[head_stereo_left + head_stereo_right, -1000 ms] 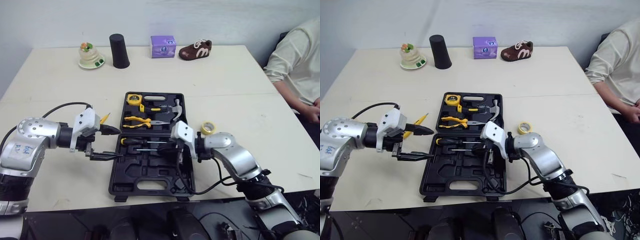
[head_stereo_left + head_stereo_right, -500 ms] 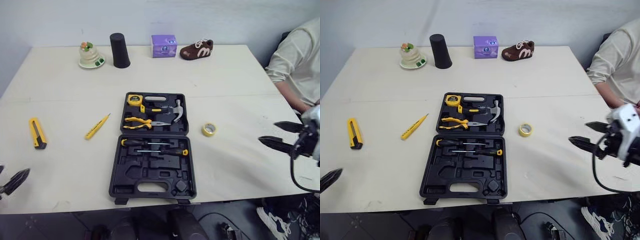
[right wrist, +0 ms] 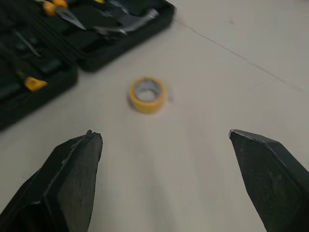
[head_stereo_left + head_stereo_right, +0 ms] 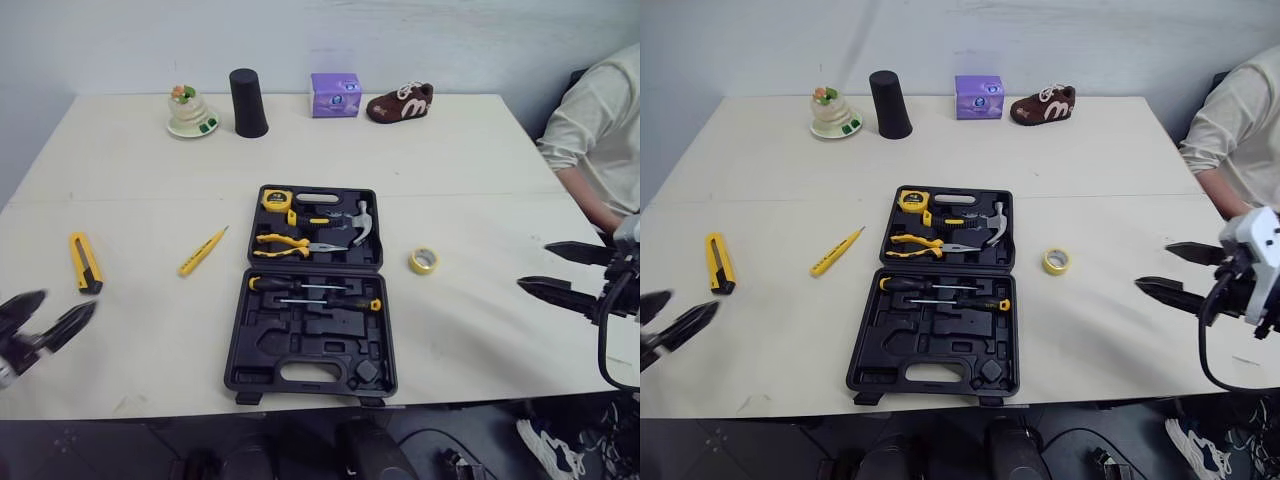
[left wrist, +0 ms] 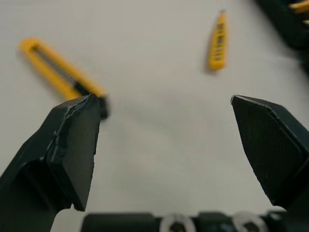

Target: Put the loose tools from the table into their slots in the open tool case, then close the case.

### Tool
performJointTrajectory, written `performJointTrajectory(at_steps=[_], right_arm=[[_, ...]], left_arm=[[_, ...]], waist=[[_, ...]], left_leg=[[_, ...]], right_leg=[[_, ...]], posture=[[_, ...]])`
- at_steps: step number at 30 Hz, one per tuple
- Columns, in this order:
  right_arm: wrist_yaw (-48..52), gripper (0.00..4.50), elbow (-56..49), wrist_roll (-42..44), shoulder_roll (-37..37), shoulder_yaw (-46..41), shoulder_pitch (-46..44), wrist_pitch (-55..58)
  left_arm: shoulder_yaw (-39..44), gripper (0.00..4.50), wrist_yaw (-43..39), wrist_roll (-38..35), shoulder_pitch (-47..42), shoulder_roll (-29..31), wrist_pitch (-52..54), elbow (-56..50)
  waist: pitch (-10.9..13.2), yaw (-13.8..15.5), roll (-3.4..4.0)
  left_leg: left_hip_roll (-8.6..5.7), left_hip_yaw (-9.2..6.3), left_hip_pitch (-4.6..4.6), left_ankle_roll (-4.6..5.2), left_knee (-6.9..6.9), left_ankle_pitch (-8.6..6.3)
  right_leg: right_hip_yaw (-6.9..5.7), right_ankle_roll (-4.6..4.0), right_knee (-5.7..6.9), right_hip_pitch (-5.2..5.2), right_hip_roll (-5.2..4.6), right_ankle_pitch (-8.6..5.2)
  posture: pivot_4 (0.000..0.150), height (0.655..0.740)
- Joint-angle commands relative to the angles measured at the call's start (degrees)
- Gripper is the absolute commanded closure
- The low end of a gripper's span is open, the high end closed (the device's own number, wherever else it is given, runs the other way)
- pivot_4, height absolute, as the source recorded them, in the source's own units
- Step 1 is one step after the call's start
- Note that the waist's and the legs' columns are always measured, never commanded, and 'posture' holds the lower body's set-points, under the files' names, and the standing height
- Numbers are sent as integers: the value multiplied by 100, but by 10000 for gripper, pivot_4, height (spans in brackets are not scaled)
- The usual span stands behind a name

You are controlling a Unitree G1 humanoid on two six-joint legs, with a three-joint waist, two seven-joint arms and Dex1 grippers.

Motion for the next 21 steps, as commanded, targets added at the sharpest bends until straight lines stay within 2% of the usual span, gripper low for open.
performJointTrajectory(at_steps=[1, 4, 11, 16, 19, 21], right_arm=[[-23, 1320, -1012, 999, -139, 110, -362, 616], [-155, 1320, -1456, 1311, -14, 542, -770, 651], [-747, 1320, -2002, 1519, 450, 1832, -1979, 681], [-1130, 1320, -2095, 1438, 789, 2353, -2425, 694], [-1271, 1320, -2122, 1417, 891, 2483, -2514, 706], [-1351, 0, -2139, 1413, 926, 2521, -2516, 707]], left_arm=[[-964, 0, 275, 311, -716, 385, 179, 153], [-1716, 0, 477, 441, -1632, 402, 333, 577], [-3441, 0, 361, 1111, -3364, 362, 316, 1734], [-4400, 0, 208, 1824, -4013, 250, -179, 2490], [-4675, 0, 172, 2141, -4203, 164, -432, 2913], [-4743, 5443, 126, 2220, -4229, 91, -493, 3084]], waist=[[13, 12, 21], [18, 33, 29], [19, 67, 29], [18, 76, 28], [18, 70, 28], [18, 70, 29]], left_leg=[[0, 4, 0, -6, -1, 1], [-4, 4, -7, -6, 4, 1], [-3, 11, -72, -11, 27, 4], [1, 48, -95, -15, 32, 5], [7, 65, -95, -15, 38, 5], [9, 65, -89, -18, 46, 7]], right_leg=[[2, 1, -4, -2, 0, 0], [3, 4, -4, -7, 3, 1], [2, 14, -1, -68, 14, -5], [3, 16, 19, -117, 35, -7], [11, 16, 31, -125, 43, -6], [12, 16, 43, -124, 45, -6]], posture=[[1500, 7386], [1500, 7386], [1500, 7386], [1500, 7386], [1500, 7386], [1500, 7386]])
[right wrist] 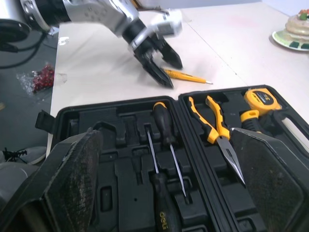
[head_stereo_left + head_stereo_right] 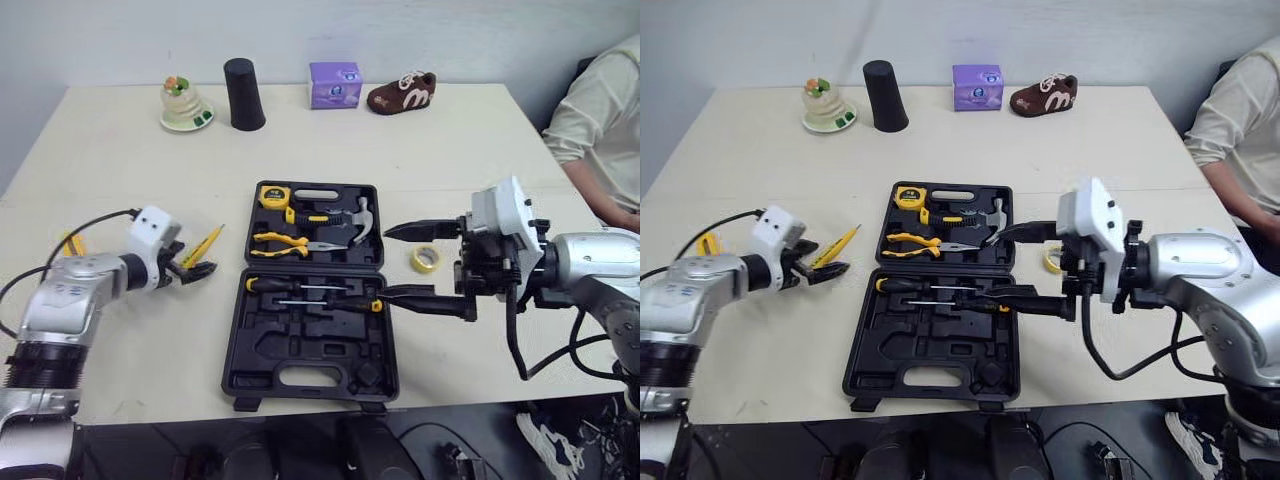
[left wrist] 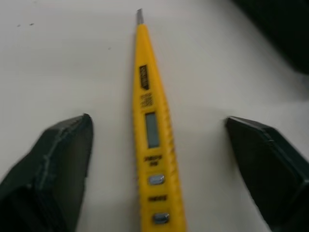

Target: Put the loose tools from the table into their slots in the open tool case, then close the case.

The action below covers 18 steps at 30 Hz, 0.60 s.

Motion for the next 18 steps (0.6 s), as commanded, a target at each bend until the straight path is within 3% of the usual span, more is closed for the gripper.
performJointTrajectory(at_steps=[1, 9, 14, 18], right_arm=[[-155, 0, -193, 30, 28, -43, -44, -39], [-304, 0, -306, -33, -79, -73, 192, -41], [-237, 0, -397, 44, -299, -259, 463, -9], [-109, 0, -557, 151, -580, -524, 927, 38]], left_arm=[[-95, 8981, -126, 183, 24, -110, -200, 262], [264, 42178, -360, 154, 202, 106, -311, 140], [396, 43313, -1065, -12, 76, 708, -605, -480], [303, 43313, -2091, -540, -73, 1177, -315, -1347]], waist=[[0, -2, 0], [-1, -24, -1], [0, -14, -1], [1, 32, -2]], left_leg=[[1, 0, 6, -1, 6, 1], [7, -2, 19, 0, 47, 1], [22, -3, 8, -8, 40, 3], [31, -9, -7, -10, 35, -1]], right_leg=[[2, 0, 8, 3, 1, 0], [10, 0, 60, 13, 8, 1], [18, -7, 57, -1, 21, -2], [11, -8, 34, -2, 16, -4]], posture=[[1500, 7386], [1500, 7386], [1500, 7386], [1500, 7386]])
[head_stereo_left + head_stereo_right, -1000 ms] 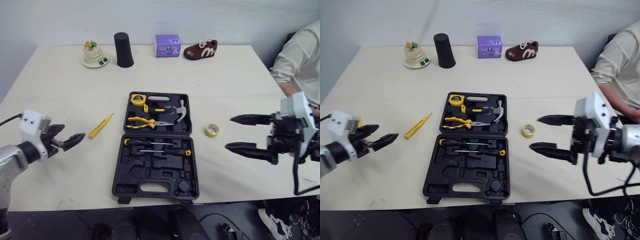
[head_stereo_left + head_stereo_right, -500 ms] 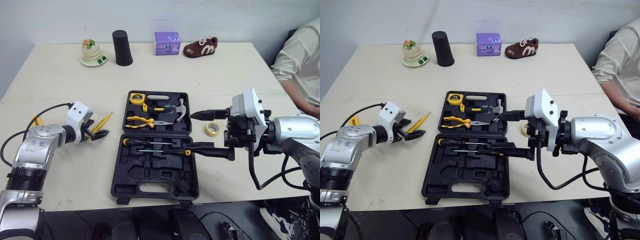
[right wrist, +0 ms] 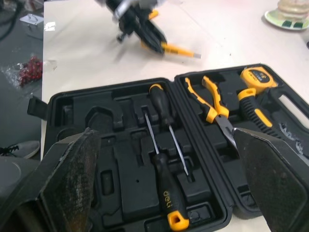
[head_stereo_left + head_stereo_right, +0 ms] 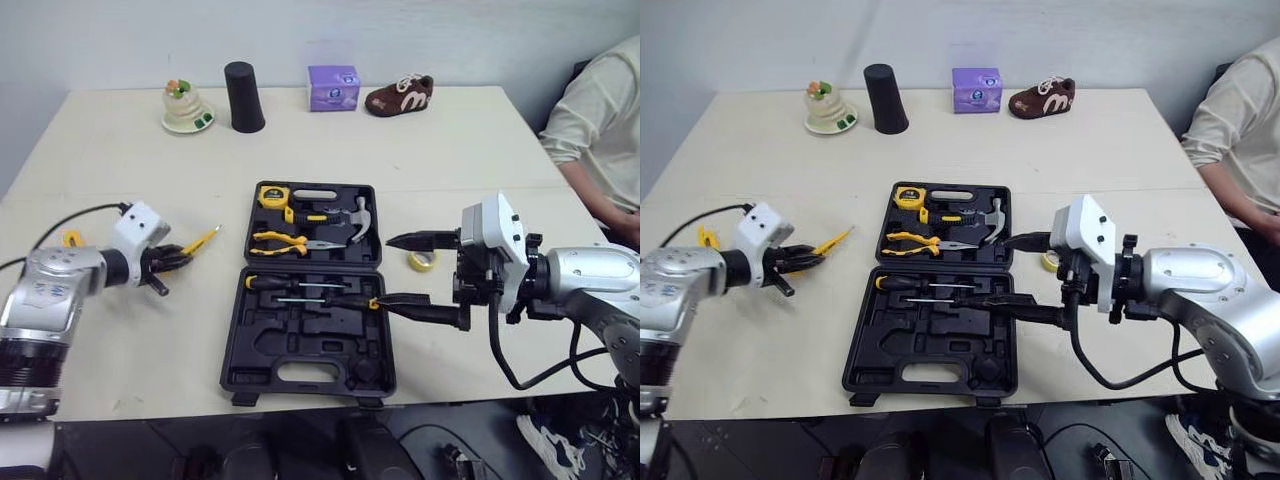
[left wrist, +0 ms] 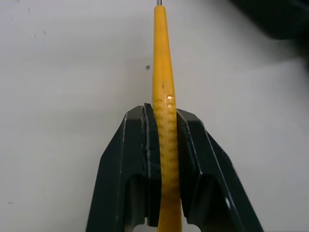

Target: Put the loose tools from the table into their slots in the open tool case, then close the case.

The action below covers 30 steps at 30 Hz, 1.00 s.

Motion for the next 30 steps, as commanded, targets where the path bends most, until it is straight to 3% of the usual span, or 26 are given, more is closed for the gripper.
performJointTrajectory(at_steps=[1, 5, 8, 17, 30], right_arm=[[89, 0, -278, 162, -195, -367, 239, 7], [21, 0, -374, 306, -243, -548, 430, 42], [-51, 0, -409, 314, -248, -562, 494, 23], [-198, 0, -525, 396, -264, -613, 617, 30], [69, 0, -167, 253, -282, -231, 149, -76]], left_arm=[[165, 43313, -727, -610, -315, 234, 418, -769], [118, 43313, -1162, -1266, -419, 288, 1250, -1234], [-89, 43313, -1233, -1144, -314, 292, 1246, -1229], [522, 43313, -738, -1294, -6, 0, 2073, 419], [1255, 43313, 216, -1187, 529, -622, 2256, 1004]], waist=[[1, 20, 1], [1, -3, 2], [2, -50, 4], [3, -55, 5], [3, -12, 2]], left_leg=[[0, 2, 2, 4, -1, -3], [-22, 5, 2, 9, 1, -5], [-15, 5, 6, 7, 1, -5], [-11, 0, 10, 0, 6, 0], [-13, -9, 6, 6, 17, -3]], right_leg=[[-5, 1, -6, 4, -2, 0], [-5, 7, -9, 6, 1, 3], [0, 7, -5, 6, 7, 3], [11, 4, 10, 3, 12, 2], [-1, 4, 13, 9, 1, 2]], posture=[[1500, 7386], [1500, 7386], [1500, 7386], [1500, 7386], [1500, 7386]])
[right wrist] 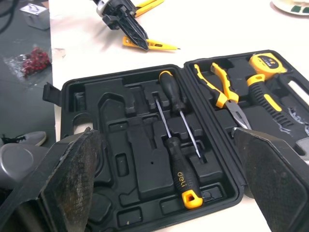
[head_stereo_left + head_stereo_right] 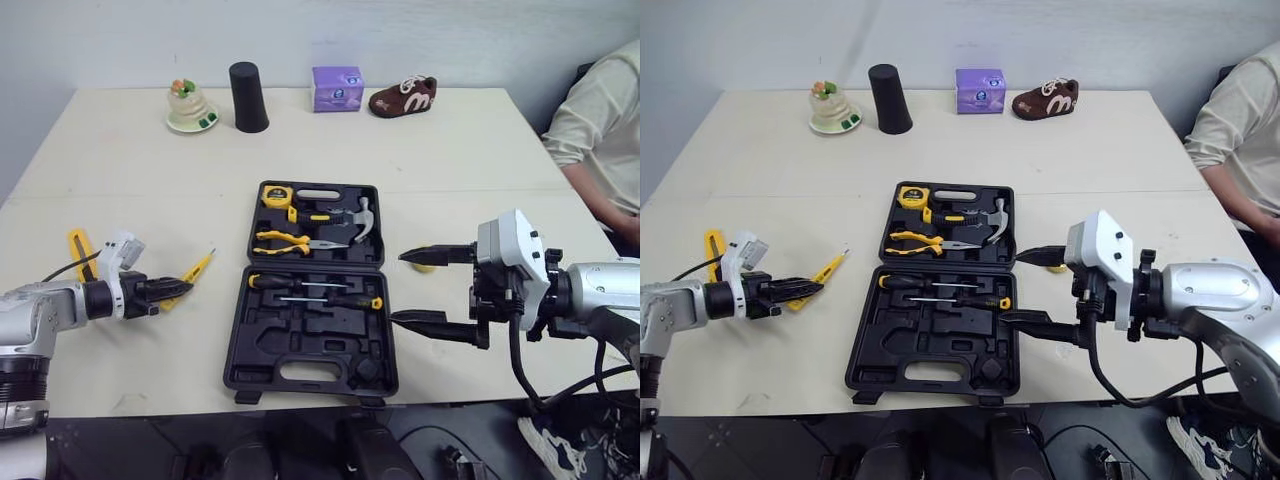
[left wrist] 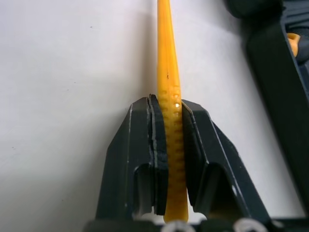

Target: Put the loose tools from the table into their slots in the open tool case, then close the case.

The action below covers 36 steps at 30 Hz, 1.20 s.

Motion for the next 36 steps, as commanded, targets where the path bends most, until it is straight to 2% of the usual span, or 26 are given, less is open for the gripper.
performJointTrajectory(at_steps=[1, 2, 3, 6, 10, 11, 16, 18, 22, 28, 31, 36], right_arm=[[98, 0, 32, -20, -64, -3, -188, -80], [117, 0, 52, -25, -59, 20, -227, -84], [137, 0, 70, -21, -51, 42, -268, -84], [187, 0, 112, -20, -35, 81, -331, -90], [233, 0, 149, 7, 1, 128, -360, -103], [237, 0, 153, 1, 11, 139, -362, -107], [237, 0, 211, -52, 85, 224, -386, -137], [228, 0, 201, -68, 113, 260, -372, -136], [237, 0, 198, -91, 147, 278, -392, -120], [213, 0, 219, -157, 181, 312, -435, -147], [174, 0, 194, -156, 204, 294, -401, -128], [154, 0, 145, -135, 173, 218, -303, -101]], left_arm=[[226, 38313, 264, 63, 29, 4, -101, 85], [245, 33140, 296, 104, 56, 27, -162, 114], [314, 31205, 333, 143, 103, 77, -259, 125], [431, 18391, 323, 249, 297, 244, -597, 15], [578, 626, 147, 300, 949, 553, -1124, -1077], [586, 259, 158, 314, 1050, 574, -1199, -1236], [505, 259, 464, 417, 1310, 412, -1304, -1822], [255, 259, 715, 716, 1356, 336, -1529, -1925], [-3, 259, 1083, 1018, 1159, 128, -1675, -1676], [-349, 259, 1165, 1150, 940, -178, -1632, -1393], [-426, 7335, 1123, 1176, 944, -244, -1680, -1328], [-369, 29951, 998, 1156, 901, -213, -1783, -1237]], waist=[[1, -1, 1], [0, -1, 1], [0, -2, 1], [0, -40, 1], [1, -82, 1], [1, -72, 1], [1, -8, 1], [1, -14, 1], [1, -22, 1], [1, -15, 2], [0, -3, 2], [0, -4, 2]], left_leg=[[0, 0, 0, 0, 0, 0], [0, -1, 1, -1, 0, 1], [1, -4, 1, -2, 0, 1], [5, -3, 5, -4, 0, 2], [28, -2, 7, -10, -10, 2], [32, -3, 6, -11, -13, 1], [28, -5, 5, -10, -15, 0], [20, -6, 4, -7, -15, -1], [11, -5, 5, -6, -22, -2], [9, -6, 5, -8, -20, -1], [10, -6, 8, -8, -17, -1], [10, -12, 9, -7, -10, 0]], right_leg=[[1, 0, 4, -2, 0, 0], [2, 0, 5, -1, 0, 0], [2, -1, 5, -1, 1, 0], [4, -3, 9, 1, 3, -1], [19, -14, 9, -3, 4, -7], [23, -15, 6, -3, 3, -8], [19, -16, -6, 2, -1, -8], [19, -16, -9, 3, -2, -8], [21, -16, -18, 5, 1, -8], [18, -16, -14, 4, 3, -8], [19, -14, -12, 9, -1, -7], [16, -12, -8, 14, -3, -6]], posture=[[1500, 7386], [1500, 7386], [1500, 7386], [1500, 7386], [1500, 7386], [1500, 7386], [1500, 7386], [1500, 7386], [1500, 7386], [1500, 7386], [1500, 7386], [1500, 7386]])
